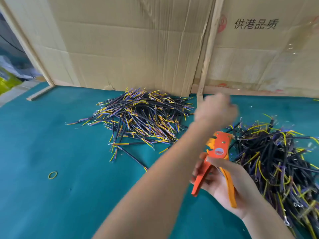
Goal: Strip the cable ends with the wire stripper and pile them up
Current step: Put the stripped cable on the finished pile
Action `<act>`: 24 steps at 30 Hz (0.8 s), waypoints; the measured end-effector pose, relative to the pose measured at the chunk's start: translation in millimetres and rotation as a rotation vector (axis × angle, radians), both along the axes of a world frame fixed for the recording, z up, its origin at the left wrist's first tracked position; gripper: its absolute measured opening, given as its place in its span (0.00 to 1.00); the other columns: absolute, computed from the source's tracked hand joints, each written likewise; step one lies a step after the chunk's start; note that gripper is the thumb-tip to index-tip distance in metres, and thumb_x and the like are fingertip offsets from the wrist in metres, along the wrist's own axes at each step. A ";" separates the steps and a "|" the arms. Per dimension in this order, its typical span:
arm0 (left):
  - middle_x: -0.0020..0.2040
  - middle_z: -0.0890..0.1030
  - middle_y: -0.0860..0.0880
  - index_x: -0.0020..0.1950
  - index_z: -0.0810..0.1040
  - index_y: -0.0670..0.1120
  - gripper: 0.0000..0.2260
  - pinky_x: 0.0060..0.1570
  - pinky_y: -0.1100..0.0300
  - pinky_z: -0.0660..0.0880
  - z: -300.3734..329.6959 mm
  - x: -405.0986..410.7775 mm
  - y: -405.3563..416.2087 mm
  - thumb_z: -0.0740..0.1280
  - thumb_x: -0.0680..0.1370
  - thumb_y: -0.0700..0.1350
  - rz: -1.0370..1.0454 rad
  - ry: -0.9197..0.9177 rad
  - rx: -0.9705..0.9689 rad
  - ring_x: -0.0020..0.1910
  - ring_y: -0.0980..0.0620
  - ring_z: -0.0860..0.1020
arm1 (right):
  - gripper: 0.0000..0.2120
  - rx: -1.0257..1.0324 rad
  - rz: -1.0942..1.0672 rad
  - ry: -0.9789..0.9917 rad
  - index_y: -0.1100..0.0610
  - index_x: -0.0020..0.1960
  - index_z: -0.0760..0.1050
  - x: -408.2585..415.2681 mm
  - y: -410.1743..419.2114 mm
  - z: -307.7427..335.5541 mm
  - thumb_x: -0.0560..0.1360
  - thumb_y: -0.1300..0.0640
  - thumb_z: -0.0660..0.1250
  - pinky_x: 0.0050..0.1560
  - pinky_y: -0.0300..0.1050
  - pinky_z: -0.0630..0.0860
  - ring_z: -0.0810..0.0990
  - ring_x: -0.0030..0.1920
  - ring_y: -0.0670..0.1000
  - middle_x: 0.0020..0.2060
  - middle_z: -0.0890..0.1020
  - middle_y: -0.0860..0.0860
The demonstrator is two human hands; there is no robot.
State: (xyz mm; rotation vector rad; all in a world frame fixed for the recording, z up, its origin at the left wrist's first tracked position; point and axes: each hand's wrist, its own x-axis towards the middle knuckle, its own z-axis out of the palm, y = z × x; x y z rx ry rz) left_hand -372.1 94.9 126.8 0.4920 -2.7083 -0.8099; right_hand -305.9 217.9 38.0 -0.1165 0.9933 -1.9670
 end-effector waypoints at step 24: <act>0.47 0.80 0.40 0.41 0.73 0.41 0.10 0.40 0.52 0.69 -64.3 42.4 -154.3 0.69 0.75 0.46 0.490 -0.137 -0.250 0.52 0.36 0.77 | 0.07 -0.008 -0.393 -0.037 0.62 0.55 0.75 -21.8 9.7 -0.6 0.79 0.64 0.61 0.50 0.58 0.83 0.84 0.37 0.59 0.36 0.82 0.59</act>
